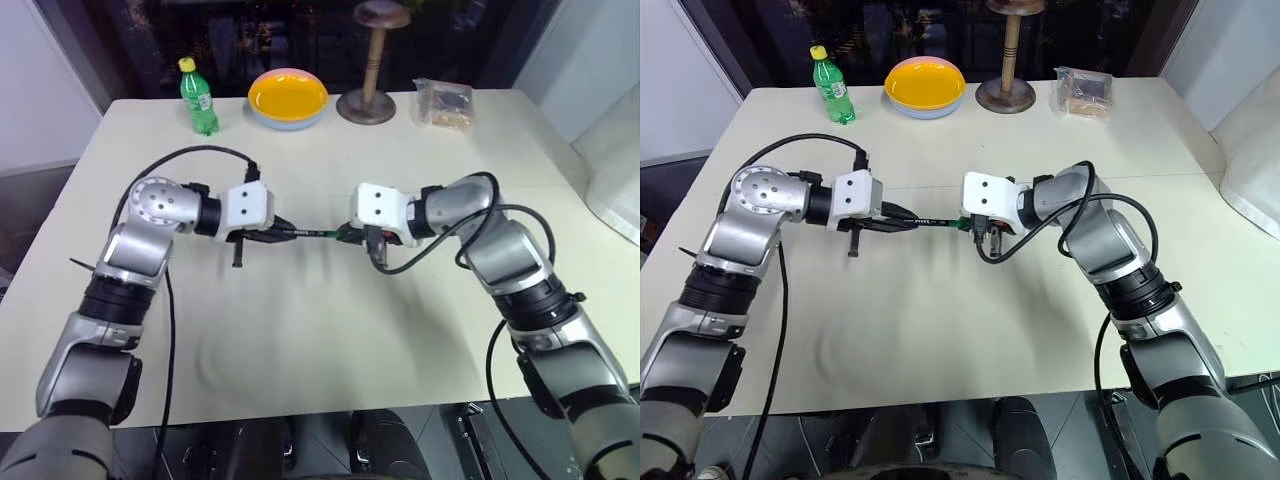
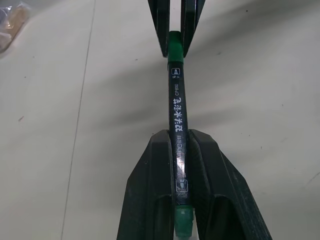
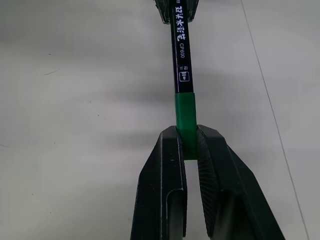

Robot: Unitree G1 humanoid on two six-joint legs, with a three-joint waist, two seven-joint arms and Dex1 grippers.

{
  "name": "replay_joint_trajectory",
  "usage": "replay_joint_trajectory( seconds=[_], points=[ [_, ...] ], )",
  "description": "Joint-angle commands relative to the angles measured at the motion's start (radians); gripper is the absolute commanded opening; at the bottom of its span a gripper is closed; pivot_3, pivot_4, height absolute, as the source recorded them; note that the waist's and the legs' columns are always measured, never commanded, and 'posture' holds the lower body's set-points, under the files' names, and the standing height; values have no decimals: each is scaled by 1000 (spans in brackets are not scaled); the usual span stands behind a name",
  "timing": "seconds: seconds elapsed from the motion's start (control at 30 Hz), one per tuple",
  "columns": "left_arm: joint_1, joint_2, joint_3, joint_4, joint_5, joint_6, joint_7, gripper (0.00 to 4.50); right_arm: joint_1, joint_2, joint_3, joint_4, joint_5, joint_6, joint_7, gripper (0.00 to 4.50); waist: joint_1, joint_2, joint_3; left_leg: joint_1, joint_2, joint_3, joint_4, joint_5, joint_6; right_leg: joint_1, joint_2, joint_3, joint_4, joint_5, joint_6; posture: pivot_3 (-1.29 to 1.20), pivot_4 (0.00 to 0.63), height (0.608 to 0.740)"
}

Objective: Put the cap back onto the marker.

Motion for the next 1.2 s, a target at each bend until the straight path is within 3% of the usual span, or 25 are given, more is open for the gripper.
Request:
replay_joint_trajectory(
  seconds=[0.03,0.2,0.47,0.9,1.2],
  points=[
    [6,-30,-18,-82,-36,-1,20,0,-52,40,-3,-101,57,-71,11,1174,1,0,0,0,0,0,0,0,0,0,0,0,0,0,0,0,150,740],
    [70,26,12,-144,-55,34,27,0,-45,9,-6,-101,61,-83,15,3670,-4,0,0,0,0,0,0,0,-1,0,0,0,0,0,0,0,150,740],
    [186,106,89,-265,-90,143,114,0,-21,-60,-54,-121,103,-53,11,3670,-14,0,0,0,0,-1,0,0,0,0,0,0,0,0,0,0,150,740],
    [425,106,278,-614,-169,615,445,0,102,-100,-253,-347,295,187,-89,3670,-17,0,0,0,1,-1,-1,0,0,0,-1,0,0,0,0,0,150,740],
    [650,36,415,-777,-178,784,669,0,100,-146,-398,-414,523,305,-98,3670,-15,0,0,0,0,-3,-1,0,0,1,-3,0,0,0,-1,0,150,740]
  ],
)
